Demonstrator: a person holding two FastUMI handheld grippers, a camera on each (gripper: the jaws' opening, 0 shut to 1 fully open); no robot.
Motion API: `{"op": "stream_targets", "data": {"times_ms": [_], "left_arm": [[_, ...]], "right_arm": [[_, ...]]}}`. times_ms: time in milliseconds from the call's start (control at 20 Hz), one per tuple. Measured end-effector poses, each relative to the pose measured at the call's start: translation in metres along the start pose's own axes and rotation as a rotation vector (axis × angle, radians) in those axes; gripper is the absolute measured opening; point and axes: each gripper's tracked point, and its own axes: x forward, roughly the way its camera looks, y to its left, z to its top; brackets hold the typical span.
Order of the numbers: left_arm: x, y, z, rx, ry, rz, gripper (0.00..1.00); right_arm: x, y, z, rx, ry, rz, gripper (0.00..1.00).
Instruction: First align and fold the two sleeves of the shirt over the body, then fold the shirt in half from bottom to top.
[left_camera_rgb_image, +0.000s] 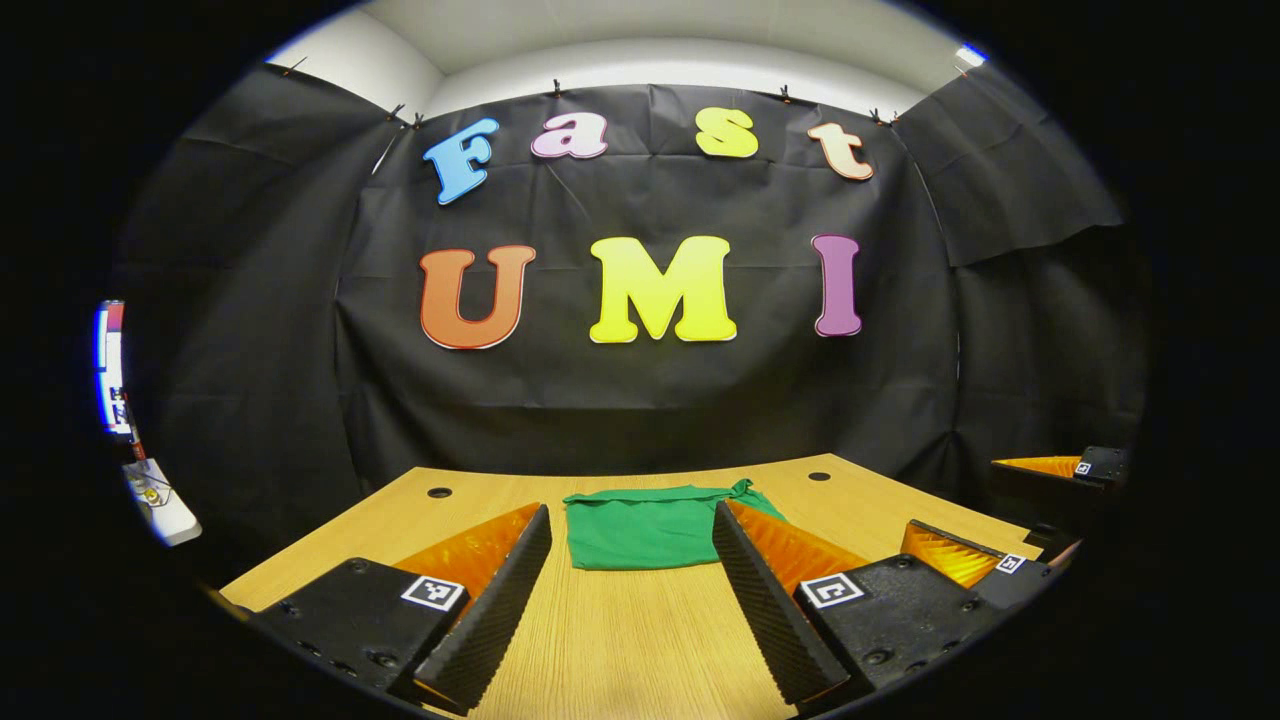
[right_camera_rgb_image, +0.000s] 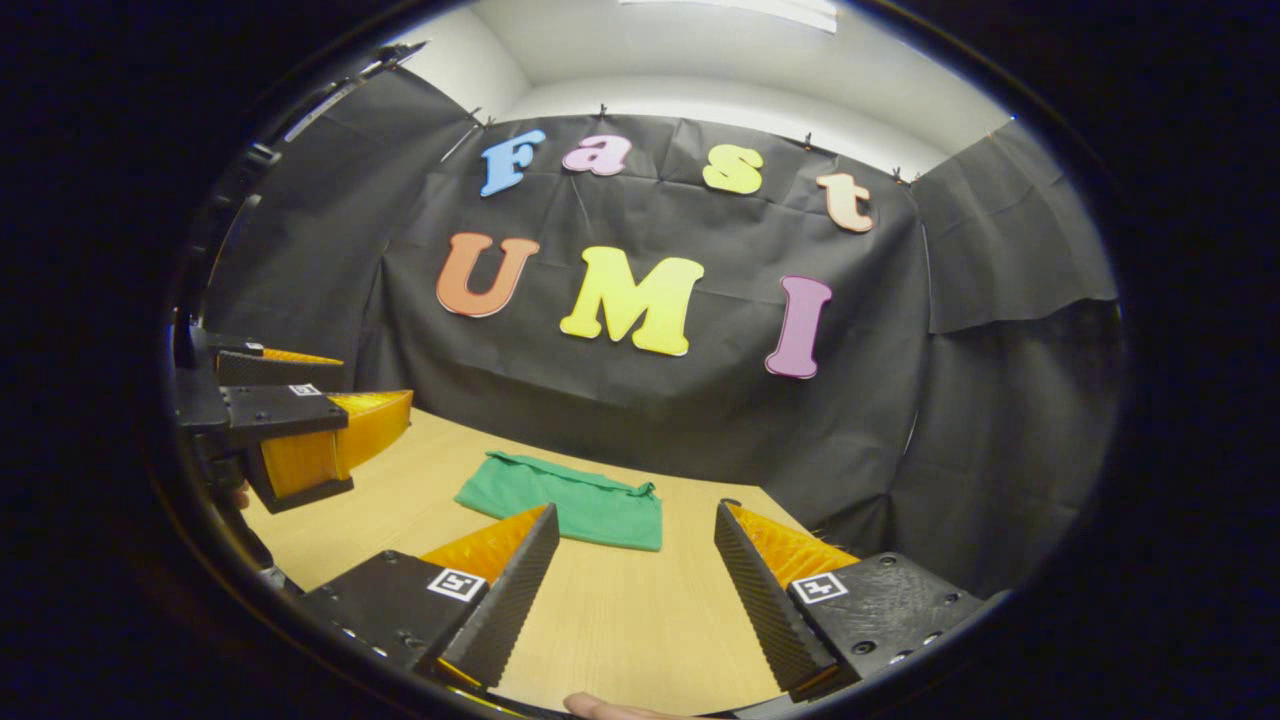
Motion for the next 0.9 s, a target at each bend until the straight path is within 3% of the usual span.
{"op": "stream_targets", "data": {"times_ms": [150,200,600,900], "left_arm": [[0.000,0.000,-0.001,0.008,0.004,0.002,1.00],[-0.001,0.000,0.000,0.010,0.001,0.002,1.00],[0.002,0.008,0.001,0.002,0.000,0.017,1.00],[0.006,0.012,-0.003,-0.013,0.012,0.024,1.00]], "right_arm": [[0.002,-0.004,0.008,0.022,-0.045,-0.005,0.97],[0.004,-0.004,0.011,0.022,-0.052,-0.010,0.93],[0.016,0.013,-0.004,0.004,-0.033,0.010,0.95],[0.022,0.003,0.005,-0.015,-0.063,-0.008,0.96]]}}
